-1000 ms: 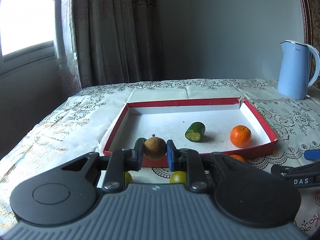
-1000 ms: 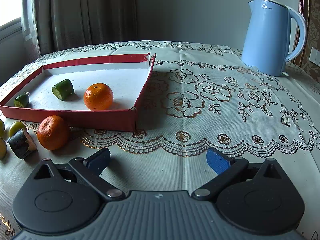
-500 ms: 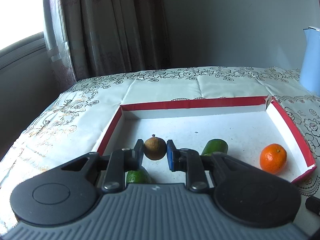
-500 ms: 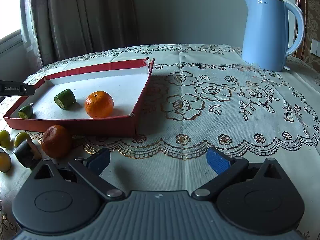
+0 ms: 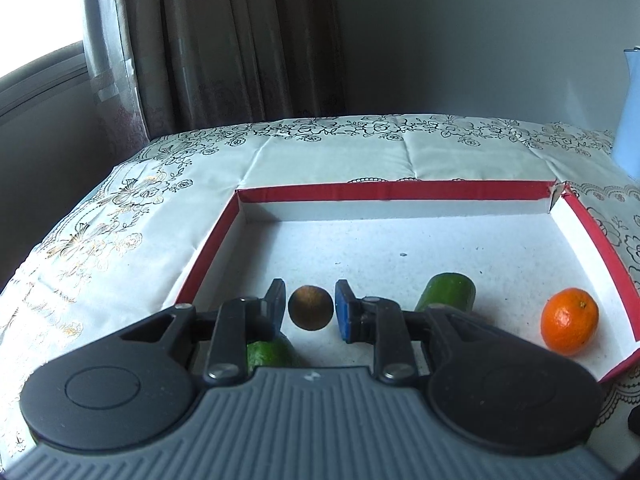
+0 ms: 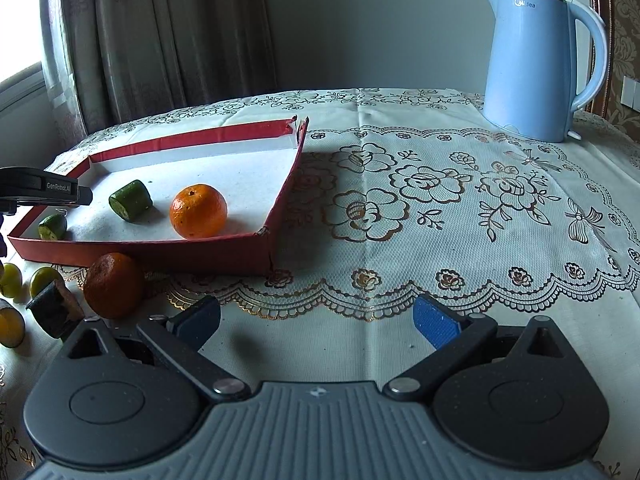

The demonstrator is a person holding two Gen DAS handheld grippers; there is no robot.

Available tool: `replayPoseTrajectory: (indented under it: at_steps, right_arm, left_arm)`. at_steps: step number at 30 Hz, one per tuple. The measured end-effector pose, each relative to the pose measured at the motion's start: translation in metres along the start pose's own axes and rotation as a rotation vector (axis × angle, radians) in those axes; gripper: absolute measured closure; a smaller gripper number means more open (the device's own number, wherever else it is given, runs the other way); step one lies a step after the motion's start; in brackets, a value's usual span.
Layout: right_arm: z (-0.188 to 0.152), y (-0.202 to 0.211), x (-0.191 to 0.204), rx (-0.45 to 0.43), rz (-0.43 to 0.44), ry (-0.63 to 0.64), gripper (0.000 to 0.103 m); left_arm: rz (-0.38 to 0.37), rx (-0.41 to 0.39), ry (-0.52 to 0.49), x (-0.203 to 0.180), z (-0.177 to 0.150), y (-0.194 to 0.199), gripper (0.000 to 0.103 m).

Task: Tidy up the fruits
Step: 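Lower the brown fruit into the box and open the left gripper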

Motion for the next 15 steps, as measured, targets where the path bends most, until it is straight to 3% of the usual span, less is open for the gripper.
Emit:
replayPoseTrajectory:
  at_steps: [1,4,6,8,11,15]
  right_arm:
    - [0.000,0.000,0.000,0.000,0.001,-0.001,0.000]
    - [0.000,0.001,-0.001,-0.003,0.007,-0.008,0.000]
    - [0.001,0.001,-0.002,-0.005,0.011,-0.013,0.000]
    - [0.001,0.001,-0.004,-0.008,0.018,-0.021,0.000]
    - [0.001,0.002,-0.006,-0.015,0.032,-0.040,0.000]
    - [0.002,0.005,-0.009,-0.029,0.064,-0.068,0.000]
  left_arm:
    - [0.003,-0.007,0.000,0.000,0.000,0.002,0.068]
    - [0.004,-0.021,-0.004,0.002,0.000,0.010,0.064]
    - [0.000,-0.036,-0.001,0.006,-0.001,0.020,0.054]
    - [0.001,-0.066,0.011,0.012,-0.005,0.038,0.028]
    - [0.003,-0.146,0.034,0.028,-0.015,0.074,0.004]
    - [-0.033,-0.204,0.065,0.052,-0.040,0.115,0.000]
Point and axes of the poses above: each gripper's, at about its wrist camera, not at the fingertips, and y roughly against the way its jaws point, x to its left, z to its top, the point moved 4 cm from there along -y, roughly the way its jaws point, and after that the axes turned 1 degree about -z, right-handed, at the moved point
